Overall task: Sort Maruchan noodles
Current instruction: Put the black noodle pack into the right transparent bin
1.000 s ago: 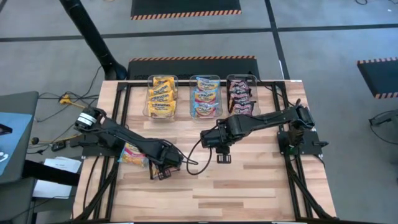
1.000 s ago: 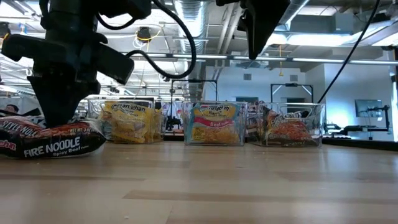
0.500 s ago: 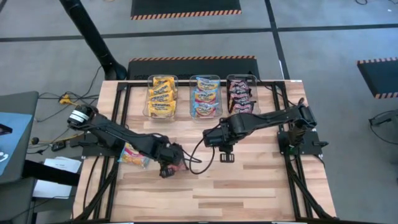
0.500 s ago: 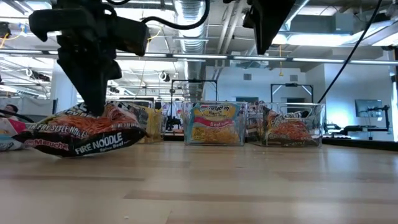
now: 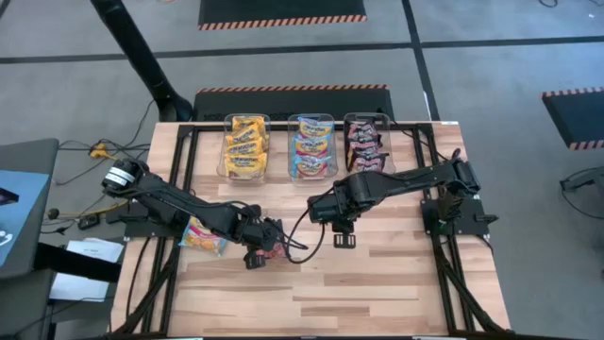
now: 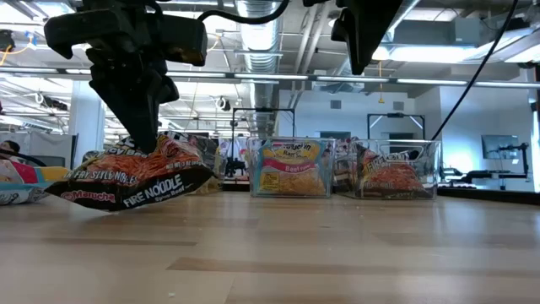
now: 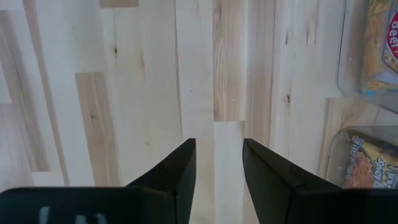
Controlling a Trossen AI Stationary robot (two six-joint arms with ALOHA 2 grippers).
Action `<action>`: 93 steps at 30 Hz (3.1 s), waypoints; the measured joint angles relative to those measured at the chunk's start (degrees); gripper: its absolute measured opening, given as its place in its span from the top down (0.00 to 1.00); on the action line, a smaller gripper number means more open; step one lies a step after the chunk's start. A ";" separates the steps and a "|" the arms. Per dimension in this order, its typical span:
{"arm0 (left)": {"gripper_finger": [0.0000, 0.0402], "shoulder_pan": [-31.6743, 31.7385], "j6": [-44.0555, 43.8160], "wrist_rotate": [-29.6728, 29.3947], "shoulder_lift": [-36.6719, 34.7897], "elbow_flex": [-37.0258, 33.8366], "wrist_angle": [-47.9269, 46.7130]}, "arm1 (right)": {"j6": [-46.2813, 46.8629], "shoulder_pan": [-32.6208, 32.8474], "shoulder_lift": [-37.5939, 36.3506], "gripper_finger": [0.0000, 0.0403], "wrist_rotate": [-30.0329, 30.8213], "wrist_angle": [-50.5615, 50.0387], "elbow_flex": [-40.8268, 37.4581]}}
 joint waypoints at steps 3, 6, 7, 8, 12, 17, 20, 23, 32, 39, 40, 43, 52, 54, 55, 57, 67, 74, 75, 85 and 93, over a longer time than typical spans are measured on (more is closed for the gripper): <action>1.00 0.00 0.93 -0.02 -0.02 0.00 0.43 | -0.31 -0.24 0.00 0.60 -0.07 -0.42 0.00; 1.00 0.00 1.09 -0.20 -0.04 0.03 1.08 | -0.48 -0.67 0.00 0.59 -1.03 -1.49 0.00; 1.00 0.00 1.12 -0.20 -0.04 0.04 1.24 | -0.49 -0.90 0.00 0.59 -1.59 -2.10 0.00; 1.00 0.00 1.14 -0.20 -0.04 0.04 1.61 | -0.49 -1.09 0.00 0.59 -1.93 -2.57 0.00; 1.00 0.00 2.42 -0.20 -0.08 0.07 4.17 | -1.77 -2.26 -0.65 0.59 -3.19 -4.92 0.00; 1.00 0.28 2.80 -0.25 -0.11 0.07 5.99 | -1.97 -3.90 -3.20 0.61 -3.62 -7.43 0.04; 1.00 0.30 3.68 -1.59 -0.24 0.84 5.87 | -1.71 -4.47 -5.78 0.62 -3.61 -8.45 -0.04; 1.00 0.31 5.13 -2.98 -0.30 2.95 5.90 | -1.53 -4.65 -8.72 0.63 -3.58 -8.03 0.00; 1.00 0.33 10.27 -9.08 -0.32 11.41 1.87 | 0.10 -3.00 -14.86 0.64 -2.46 -3.41 -0.38; 1.00 0.33 13.93 -12.86 -0.32 16.36 -0.45 | 4.41 -0.41 -22.24 0.65 -0.45 6.45 -11.55; 1.00 0.33 14.44 -13.27 -0.32 16.81 -0.53 | 4.90 -0.09 -23.39 0.65 -0.07 8.16 -13.78; 1.00 0.33 15.82 -14.27 -0.32 18.13 -0.95 | 7.22 0.56 -26.86 0.66 0.15 14.23 -20.36; 1.00 0.33 18.45 -15.08 -0.32 19.54 -1.07 | 13.12 0.53 -34.54 0.66 0.16 39.87 -40.07; 1.00 0.33 18.45 -15.07 -0.32 19.54 -1.10 | 14.33 0.26 -34.83 0.66 0.15 46.78 -43.55; 1.00 0.33 18.47 -15.07 -0.32 19.54 -1.08 | 14.94 -0.11 -34.95 0.65 0.15 50.04 -45.24; 1.00 0.33 18.43 -15.10 -0.32 19.54 -1.10 | 16.49 -0.99 -34.66 0.64 0.15 54.88 -47.63; 1.00 0.31 18.32 -15.15 -0.30 19.54 -1.13 | 19.20 -6.15 -33.01 0.53 -2.72 70.96 -51.56; 1.00 0.31 18.32 -15.15 -0.30 19.54 -1.04 | 22.06 -9.60 -32.90 0.43 -6.33 75.19 -51.58; 1.00 0.31 18.32 -15.15 -0.30 19.54 -1.04 | 22.55 -9.99 -32.37 0.42 -6.78 76.13 -51.58; 1.00 0.33 18.25 -17.55 -0.30 19.54 -0.35 | 26.51 -10.96 -25.75 0.42 -13.31 86.72 -51.63; 1.00 0.71 18.40 -17.77 -0.28 19.50 1.42 | 28.34 -11.69 -23.23 0.42 -14.79 91.19 -51.57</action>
